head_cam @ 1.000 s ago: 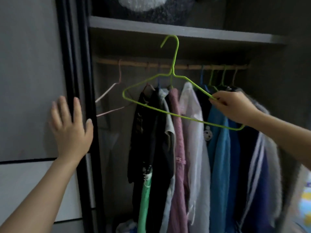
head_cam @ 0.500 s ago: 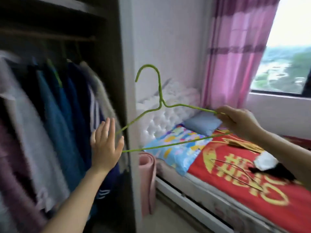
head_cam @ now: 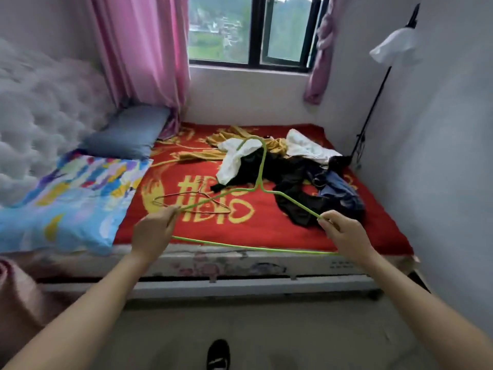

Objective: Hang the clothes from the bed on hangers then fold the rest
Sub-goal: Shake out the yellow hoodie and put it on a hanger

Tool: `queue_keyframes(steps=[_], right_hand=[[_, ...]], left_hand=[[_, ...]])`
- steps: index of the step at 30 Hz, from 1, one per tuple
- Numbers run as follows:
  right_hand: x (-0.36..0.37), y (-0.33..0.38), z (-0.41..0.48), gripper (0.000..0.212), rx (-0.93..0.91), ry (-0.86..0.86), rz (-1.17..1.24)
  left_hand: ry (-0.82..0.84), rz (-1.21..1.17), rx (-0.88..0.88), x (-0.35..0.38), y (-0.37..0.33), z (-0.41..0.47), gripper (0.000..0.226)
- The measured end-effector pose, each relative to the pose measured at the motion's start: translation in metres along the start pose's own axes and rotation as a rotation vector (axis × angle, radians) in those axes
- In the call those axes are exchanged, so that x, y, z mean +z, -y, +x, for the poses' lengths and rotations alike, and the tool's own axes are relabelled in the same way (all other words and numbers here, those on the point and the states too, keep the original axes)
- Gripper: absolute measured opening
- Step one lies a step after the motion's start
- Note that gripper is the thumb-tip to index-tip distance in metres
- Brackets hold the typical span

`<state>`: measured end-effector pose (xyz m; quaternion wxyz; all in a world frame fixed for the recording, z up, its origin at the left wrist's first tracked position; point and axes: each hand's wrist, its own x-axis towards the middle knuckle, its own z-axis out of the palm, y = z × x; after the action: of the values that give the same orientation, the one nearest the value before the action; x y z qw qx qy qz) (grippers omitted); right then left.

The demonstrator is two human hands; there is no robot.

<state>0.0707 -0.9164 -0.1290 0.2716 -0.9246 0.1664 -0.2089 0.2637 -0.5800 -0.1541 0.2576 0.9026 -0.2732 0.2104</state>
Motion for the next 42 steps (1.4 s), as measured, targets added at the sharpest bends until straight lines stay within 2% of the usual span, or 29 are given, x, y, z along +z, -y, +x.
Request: queue_keyframes(steps=[3, 8, 16, 22, 27, 30, 33, 35, 37, 42], right_hand=[[0.014, -0.040, 0.030, 0.009, 0.140, 0.054, -0.038], [0.054, -0.080, 0.090, 0.008, 0.301, 0.137, -0.111], [0.112, -0.137, 0.173, 0.013, 0.523, 0.179, -0.150], [0.146, -0.179, 0.212, 0.010, 0.580, 0.285, -0.134], [0.177, -0.222, 0.263, 0.017, 0.577, 0.384, -0.132], [0.200, -0.250, 0.303, 0.020, 0.539, 0.480, -0.125], [0.220, -0.283, 0.339, 0.049, 0.489, 0.683, -0.261], [0.226, -0.298, 0.354, 0.060, 0.530, 0.779, -0.319], [0.228, -0.315, 0.373, 0.058, 0.568, 0.816, -0.297], [0.225, -0.339, 0.412, 0.050, 0.510, 0.827, -0.284]], left_hand=[[0.079, -0.045, 0.070, 0.069, 0.000, 0.034, 0.012], [0.213, -0.200, -0.051, 0.161, 0.024, 0.078, 0.018], [0.432, -0.214, -0.214, 0.256, 0.041, 0.127, 0.024], [0.486, -0.167, -0.293, 0.295, 0.050, 0.151, 0.026], [0.519, -0.108, -0.399, 0.333, 0.053, 0.178, 0.027], [0.551, 0.037, -0.455, 0.360, 0.048, 0.195, 0.030], [0.667, 0.239, -0.531, 0.386, 0.035, 0.213, 0.042], [0.715, 0.273, -0.576, 0.399, 0.025, 0.226, 0.047], [0.717, 0.285, -0.569, 0.415, 0.015, 0.243, 0.047], [0.723, 0.273, -0.529, 0.442, -0.007, 0.270, 0.046]])
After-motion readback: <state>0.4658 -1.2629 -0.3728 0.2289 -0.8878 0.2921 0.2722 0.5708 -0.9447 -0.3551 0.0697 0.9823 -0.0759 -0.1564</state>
